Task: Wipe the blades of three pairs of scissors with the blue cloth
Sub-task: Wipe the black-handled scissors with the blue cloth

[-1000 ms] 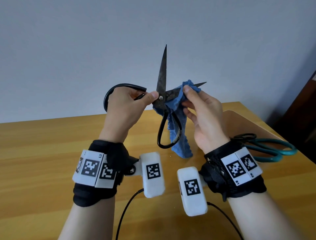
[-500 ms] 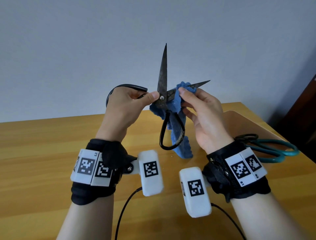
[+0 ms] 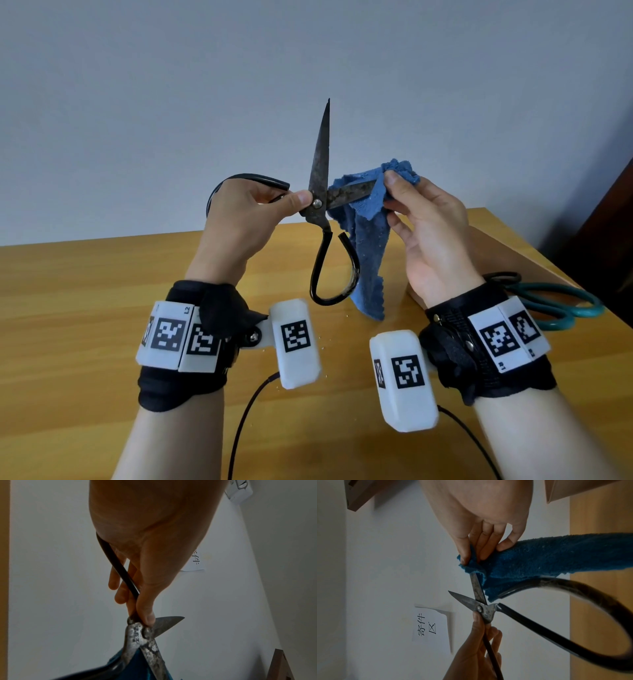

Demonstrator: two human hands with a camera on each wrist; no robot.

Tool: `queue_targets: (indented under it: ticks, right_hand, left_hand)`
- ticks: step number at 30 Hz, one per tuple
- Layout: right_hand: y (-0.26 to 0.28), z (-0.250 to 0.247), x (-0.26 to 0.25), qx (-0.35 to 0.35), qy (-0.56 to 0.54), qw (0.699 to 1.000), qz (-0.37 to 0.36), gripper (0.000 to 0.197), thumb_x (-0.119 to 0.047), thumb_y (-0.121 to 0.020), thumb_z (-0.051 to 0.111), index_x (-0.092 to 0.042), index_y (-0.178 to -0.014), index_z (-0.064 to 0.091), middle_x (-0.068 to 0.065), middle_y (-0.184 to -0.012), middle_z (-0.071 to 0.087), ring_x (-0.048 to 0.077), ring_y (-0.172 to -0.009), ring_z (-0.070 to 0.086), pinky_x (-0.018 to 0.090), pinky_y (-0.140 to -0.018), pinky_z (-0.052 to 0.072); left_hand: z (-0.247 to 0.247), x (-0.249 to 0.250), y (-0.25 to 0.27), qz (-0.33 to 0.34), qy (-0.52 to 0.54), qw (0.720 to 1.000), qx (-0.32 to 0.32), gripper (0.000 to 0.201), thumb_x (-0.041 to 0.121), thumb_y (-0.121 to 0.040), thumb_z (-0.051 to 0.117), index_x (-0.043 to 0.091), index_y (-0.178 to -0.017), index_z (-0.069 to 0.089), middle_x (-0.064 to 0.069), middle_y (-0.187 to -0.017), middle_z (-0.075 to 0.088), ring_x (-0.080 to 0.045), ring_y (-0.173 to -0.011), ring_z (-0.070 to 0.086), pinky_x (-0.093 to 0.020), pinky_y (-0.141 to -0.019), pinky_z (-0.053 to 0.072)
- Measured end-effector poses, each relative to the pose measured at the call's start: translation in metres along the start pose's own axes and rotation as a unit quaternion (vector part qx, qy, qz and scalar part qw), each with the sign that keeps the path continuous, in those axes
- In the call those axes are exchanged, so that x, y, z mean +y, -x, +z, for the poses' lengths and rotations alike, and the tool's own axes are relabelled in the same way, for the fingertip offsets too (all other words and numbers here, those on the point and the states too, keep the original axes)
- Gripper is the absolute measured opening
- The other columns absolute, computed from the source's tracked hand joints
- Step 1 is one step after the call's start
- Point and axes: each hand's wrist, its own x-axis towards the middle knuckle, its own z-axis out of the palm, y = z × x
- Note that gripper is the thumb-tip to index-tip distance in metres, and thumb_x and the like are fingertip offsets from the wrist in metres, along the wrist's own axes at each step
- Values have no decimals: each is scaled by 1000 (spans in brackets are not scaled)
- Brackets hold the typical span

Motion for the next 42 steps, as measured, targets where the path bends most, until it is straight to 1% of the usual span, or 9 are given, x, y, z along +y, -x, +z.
queue_targets:
  ticks: [6, 10, 13, 17, 20, 23, 28, 34, 42]
  right_hand:
    - [-6, -11, -6, 48, -45, 998, 1, 5, -14, -91, 69, -17, -88, 70, -4, -85, 73, 7, -76, 65, 20, -71, 46]
    - [-11, -19, -13, 42, 9, 998, -47, 15, -8, -92, 66, -10, -106, 60, 2, -94, 72, 8, -80, 70, 20, -70, 52]
    - [-11, -17, -15, 1, 73, 996, -57, 30, -3, -90, 68, -6, -117, 57, 10, -104, 71, 12, -84, 72, 21, -68, 54]
    - [-8, -15, -12, -112, 184, 976, -32, 36, -7, -90, 70, -18, -121, 57, 11, -95, 72, 17, -86, 72, 25, -74, 56]
    - [-6, -12, -9, -179, 269, 944, -61, 27, -10, -93, 65, -29, -113, 66, 21, -95, 66, 27, -91, 67, 37, -85, 54]
    - [-4, -11, -8, -217, 294, 928, -65, 18, -8, -93, 64, -24, -93, 73, 5, -100, 72, 16, -90, 67, 34, -87, 52]
    - [-3, -9, -6, -252, 298, 919, -60, 18, -4, -88, 71, -22, -87, 69, 8, -98, 72, 32, -95, 68, 44, -89, 54]
    - [-1, -4, -2, -255, 306, 916, -51, 24, -10, -82, 78, -18, -93, 58, 0, -82, 74, 18, -75, 68, 38, -82, 56]
    - [3, 3, 6, -203, 367, 904, -84, 48, -22, -70, 88, -10, -104, 55, 0, -86, 75, 10, -73, 70, 28, -71, 58]
  left_hand:
    - [-7, -5, -3, 3, -17, 1000, 11, 16, 38, -81, 81, 24, -75, 74, 17, -81, 71, 10, -80, 60, -17, -68, 40]
    - [-21, -6, -3, 18, -61, 998, 4, 22, 38, -80, 82, 17, -82, 76, 13, -93, 71, 7, -87, 60, -14, -68, 37]
    - [-28, -3, -1, 37, -110, 993, -15, 20, 35, -79, 83, 17, -76, 75, 13, -88, 71, 10, -82, 59, -13, -68, 36]
    - [-30, 0, 1, 46, -147, 988, -31, 18, 35, -79, 83, 22, -73, 72, 14, -86, 70, 7, -82, 59, -14, -66, 36]
    - [-28, 0, 0, 47, -157, 986, -40, 21, 37, -77, 83, 18, -76, 74, 13, -85, 69, 3, -82, 59, -15, -65, 35]
    - [-27, 0, 0, 47, -163, 984, -46, 21, 37, -77, 83, 20, -72, 73, 13, -82, 68, 4, -78, 58, -14, -64, 35]
    - [-25, 0, -1, 53, -180, 981, -59, 21, 38, -75, 85, 19, -74, 76, 14, -83, 68, 2, -82, 60, -13, -65, 36]
    - [-18, 1, -2, 79, -198, 974, -79, 22, 37, -72, 87, 16, -73, 78, 12, -81, 69, 14, -79, 57, -1, -60, 35]
    - [-9, 4, -1, 90, -196, 974, -70, 26, 39, -73, 86, 13, -76, 79, 8, -83, 71, 1, -80, 61, -3, -58, 36]
